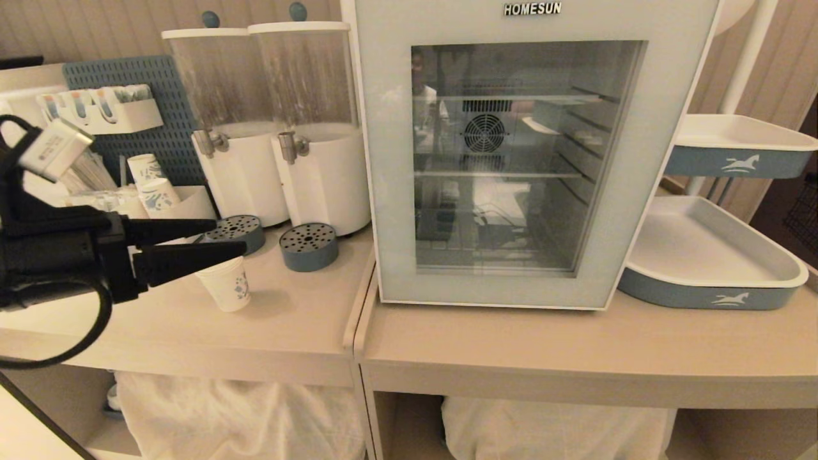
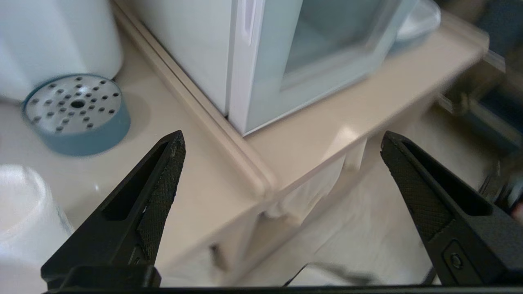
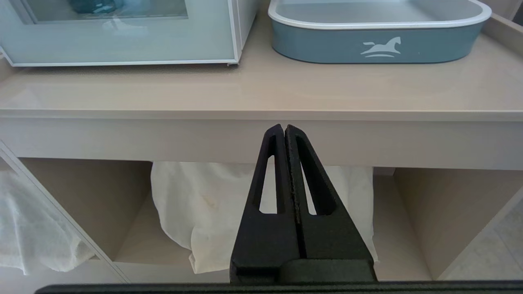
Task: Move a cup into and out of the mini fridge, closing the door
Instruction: Open the freezer door
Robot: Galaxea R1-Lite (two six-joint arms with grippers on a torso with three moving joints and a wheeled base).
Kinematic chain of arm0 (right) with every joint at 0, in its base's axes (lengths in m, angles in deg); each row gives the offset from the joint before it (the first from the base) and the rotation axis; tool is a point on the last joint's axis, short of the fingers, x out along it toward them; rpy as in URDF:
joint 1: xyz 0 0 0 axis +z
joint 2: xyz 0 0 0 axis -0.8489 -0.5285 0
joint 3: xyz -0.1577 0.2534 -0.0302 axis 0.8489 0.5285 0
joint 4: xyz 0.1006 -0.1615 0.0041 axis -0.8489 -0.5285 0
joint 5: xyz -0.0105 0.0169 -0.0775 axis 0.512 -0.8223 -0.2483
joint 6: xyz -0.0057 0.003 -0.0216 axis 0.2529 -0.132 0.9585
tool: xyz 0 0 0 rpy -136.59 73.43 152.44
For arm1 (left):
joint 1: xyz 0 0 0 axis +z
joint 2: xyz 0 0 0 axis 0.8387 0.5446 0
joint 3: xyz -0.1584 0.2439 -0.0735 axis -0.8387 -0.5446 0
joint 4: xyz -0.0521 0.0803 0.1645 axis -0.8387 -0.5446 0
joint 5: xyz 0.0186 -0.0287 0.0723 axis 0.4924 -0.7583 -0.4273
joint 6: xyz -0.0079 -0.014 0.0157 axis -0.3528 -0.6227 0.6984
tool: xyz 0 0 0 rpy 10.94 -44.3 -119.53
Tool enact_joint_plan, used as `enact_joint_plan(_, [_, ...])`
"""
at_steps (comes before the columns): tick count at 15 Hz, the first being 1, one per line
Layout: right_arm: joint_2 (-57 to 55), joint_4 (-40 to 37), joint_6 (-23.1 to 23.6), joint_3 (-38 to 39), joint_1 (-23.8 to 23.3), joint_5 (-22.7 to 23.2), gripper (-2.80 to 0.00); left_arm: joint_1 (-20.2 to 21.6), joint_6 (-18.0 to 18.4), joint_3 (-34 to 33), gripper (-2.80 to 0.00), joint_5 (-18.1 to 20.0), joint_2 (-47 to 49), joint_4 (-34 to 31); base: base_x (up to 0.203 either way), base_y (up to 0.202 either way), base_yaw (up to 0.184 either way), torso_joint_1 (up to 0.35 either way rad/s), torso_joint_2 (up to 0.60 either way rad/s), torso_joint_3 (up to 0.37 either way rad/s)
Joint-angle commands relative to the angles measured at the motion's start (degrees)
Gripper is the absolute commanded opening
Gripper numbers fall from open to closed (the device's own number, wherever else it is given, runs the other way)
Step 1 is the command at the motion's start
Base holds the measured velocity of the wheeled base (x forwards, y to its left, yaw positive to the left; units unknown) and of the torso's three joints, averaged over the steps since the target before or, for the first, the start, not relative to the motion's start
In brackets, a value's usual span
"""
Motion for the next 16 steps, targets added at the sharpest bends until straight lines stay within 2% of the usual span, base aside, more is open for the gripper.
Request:
enact_joint_plan(1, [-0.08,-0.02,0.02,0.0,0.0,0.02,-2.8,0.79,4.05,3.56,0.0,3.2,8.43,-0.02,0.0,0.0,0.0,0.0,0.0,0.0])
enact_joint_plan(4, [0.01,-0.04,0.08,0.0,0.0,0.02,-2.8,0.41,4.98,10.03,0.0,5.77,14.55,0.06,0.0,0.0,0.0,0.0,0.0,0.0])
enact_joint_plan(6, [0.01,-0.02,0.1,0.0,0.0,0.02,-2.8,-2.17,5.02,12.66,0.0,6.78,17.2,1.16,0.0,0.0,0.0,0.0,0.0,0.0])
enact_joint_plan(8, [-0.08,-0.02,0.01,0.0,0.0,0.02,-2.8,-3.74,4.87,12.57,0.0,8.91,19.33,6.51,0.0,0.0,0.0,0.0,0.0,0.0])
enact_joint_plan(10, [-0.08,-0.02,0.1,0.0,0.0,0.02,-2.8,-7.35,2.22,11.62,0.0,10.95,21.19,14.58,0.0,0.0,0.0,0.0,0.0,0.0])
enact_joint_plan(13, [-0.01,-0.1,0.1,0.0,0.0,-0.06,-2.8,-9.17,-0.11,12.36,0.0,11.32,23.01,17.11,0.0,0.0,0.0,0.0,0.0,0.0])
enact_joint_plan(16, [-0.08,-0.02,0.01,0.0,0.0,0.02,-2.8,-10.66,-0.54,14.66,0.0,11.54,25.51,19.39,0.0,0.0,0.0,0.0,0.0,0.0])
